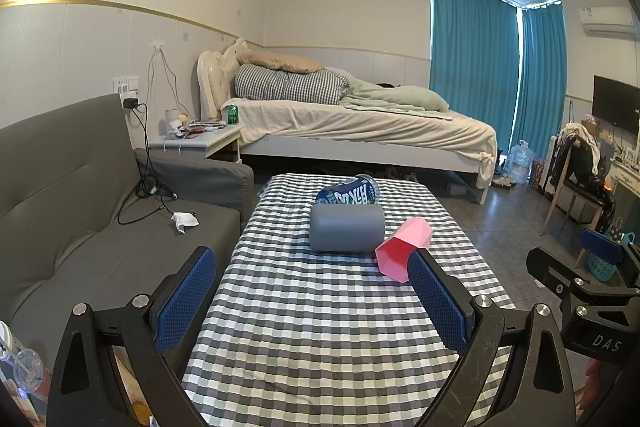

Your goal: Flip cup upside down

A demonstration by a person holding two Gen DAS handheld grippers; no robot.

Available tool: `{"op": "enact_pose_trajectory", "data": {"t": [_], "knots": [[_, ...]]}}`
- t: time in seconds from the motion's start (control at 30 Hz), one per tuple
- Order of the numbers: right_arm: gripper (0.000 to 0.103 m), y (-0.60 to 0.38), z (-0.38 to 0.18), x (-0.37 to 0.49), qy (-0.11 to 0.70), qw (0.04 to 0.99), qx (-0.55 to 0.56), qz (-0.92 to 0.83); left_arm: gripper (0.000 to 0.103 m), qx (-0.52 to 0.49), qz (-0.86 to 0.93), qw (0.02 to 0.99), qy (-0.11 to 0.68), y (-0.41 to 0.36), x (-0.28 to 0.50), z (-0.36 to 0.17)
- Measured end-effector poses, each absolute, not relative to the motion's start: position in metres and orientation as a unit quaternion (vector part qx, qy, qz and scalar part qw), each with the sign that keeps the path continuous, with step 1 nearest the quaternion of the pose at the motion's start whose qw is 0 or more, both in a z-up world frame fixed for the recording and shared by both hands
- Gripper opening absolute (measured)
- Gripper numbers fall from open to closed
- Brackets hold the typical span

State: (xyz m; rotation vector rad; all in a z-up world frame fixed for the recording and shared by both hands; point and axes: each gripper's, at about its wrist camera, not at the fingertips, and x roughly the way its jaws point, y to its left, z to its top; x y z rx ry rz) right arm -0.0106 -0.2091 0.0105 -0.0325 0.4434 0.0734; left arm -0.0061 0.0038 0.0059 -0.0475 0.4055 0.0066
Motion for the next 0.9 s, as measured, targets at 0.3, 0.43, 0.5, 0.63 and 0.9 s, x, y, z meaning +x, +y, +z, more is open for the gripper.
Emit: {"op": "enact_pose_trajectory", "data": {"t": [0.3, 0.43, 0.5, 0.63, 0.9], "knots": [[0.103, -0.2086, 0.0088, -0.0105, 0.222, 0.974, -0.018, 0.038, 0.099, -0.024, 0.004, 0.979, 0.202, 0.0038, -0.0064, 0.0056], [0.103, -0.2083, 0.0088, -0.0104, 0.222, 0.974, -0.018, 0.038, 0.099, -0.024, 0.004, 0.979, 0.202, 0.0038, -0.0064, 0.0055], [0.103, -0.2082, 0.0089, -0.0102, 0.222, 0.974, -0.018, 0.038, 0.099, -0.024, 0.003, 0.979, 0.202, 0.004, -0.0062, 0.0057], [0.103, -0.2079, 0.0089, -0.0101, 0.222, 0.974, -0.018, 0.038, 0.099, -0.023, 0.003, 0.979, 0.203, 0.0049, -0.0055, 0.0044], [0.103, -0.2074, 0.0078, -0.0094, 0.222, 0.974, -0.019, 0.038, 0.099, -0.024, 0.004, 0.979, 0.203, 0.0049, -0.0054, 0.0043]]}}
